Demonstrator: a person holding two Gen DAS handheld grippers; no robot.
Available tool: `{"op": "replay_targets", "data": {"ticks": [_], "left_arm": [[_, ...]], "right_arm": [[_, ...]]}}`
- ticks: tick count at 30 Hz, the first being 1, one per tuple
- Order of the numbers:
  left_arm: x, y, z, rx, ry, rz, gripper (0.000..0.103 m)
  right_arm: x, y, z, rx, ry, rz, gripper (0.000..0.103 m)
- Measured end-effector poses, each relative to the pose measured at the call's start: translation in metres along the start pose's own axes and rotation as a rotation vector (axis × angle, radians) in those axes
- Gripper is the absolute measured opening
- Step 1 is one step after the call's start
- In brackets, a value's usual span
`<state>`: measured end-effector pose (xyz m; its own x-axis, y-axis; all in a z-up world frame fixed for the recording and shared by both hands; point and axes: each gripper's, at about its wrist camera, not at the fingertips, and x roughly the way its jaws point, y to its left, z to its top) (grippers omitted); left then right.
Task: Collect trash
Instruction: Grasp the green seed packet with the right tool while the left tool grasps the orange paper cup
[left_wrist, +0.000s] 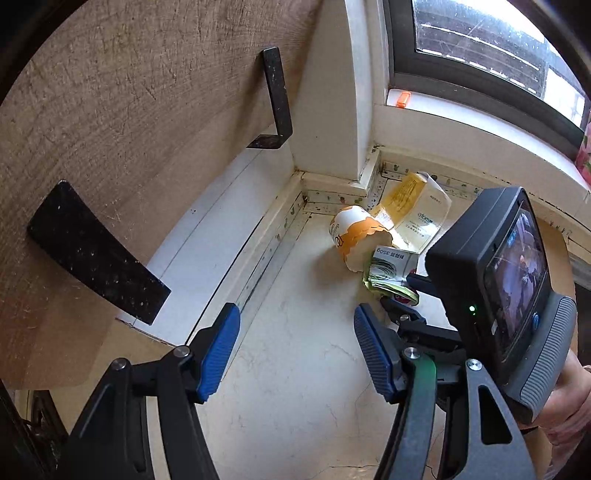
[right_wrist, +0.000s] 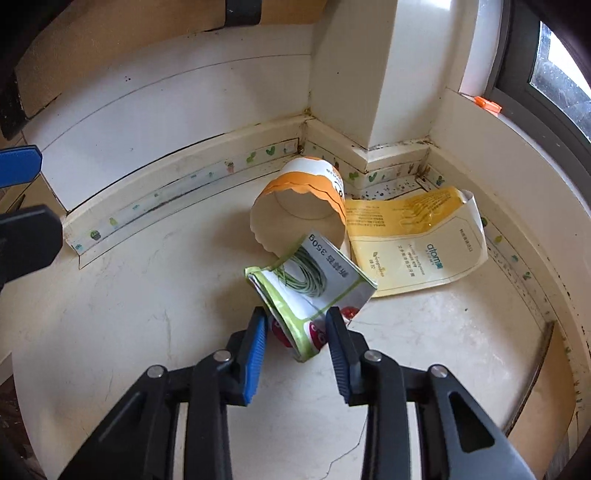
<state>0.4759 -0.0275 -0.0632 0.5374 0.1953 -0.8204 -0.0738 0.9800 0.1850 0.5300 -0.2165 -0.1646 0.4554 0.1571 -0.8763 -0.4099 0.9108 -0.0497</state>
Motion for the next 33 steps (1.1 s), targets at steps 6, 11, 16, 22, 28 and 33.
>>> {"op": "replay_targets", "data": {"ticks": [6,11,16,22,28,33], "left_arm": [[0.006,-0.006,0.009,-0.005,0.002,-0.029,0.065],[0.016,-0.014,0.023,-0.027,0.008,-0.085,0.078],[0.034,-0.029,0.041,-0.059,0.026,-0.138,0.079],[0.068,-0.035,0.064,-0.173,0.061,-0.161,0.079],[0.107,-0.025,0.076,-0.298,0.128,-0.168,0.078],[0.119,-0.028,0.076,-0.301,0.148,-0.158,0.070]], "right_arm": [[-0.017,-0.031,-0.005,0.131,0.004,0.084,0.009],[-0.041,-0.065,-0.019,0.252,-0.008,0.172,0.009],[-0.065,-0.099,-0.033,0.378,-0.060,0.211,0.009],[-0.080,-0.122,-0.037,0.453,-0.131,0.205,0.009],[-0.075,-0.137,-0.048,0.503,-0.131,0.213,0.009],[-0.070,-0.145,-0.053,0.541,-0.118,0.217,0.009]]}}
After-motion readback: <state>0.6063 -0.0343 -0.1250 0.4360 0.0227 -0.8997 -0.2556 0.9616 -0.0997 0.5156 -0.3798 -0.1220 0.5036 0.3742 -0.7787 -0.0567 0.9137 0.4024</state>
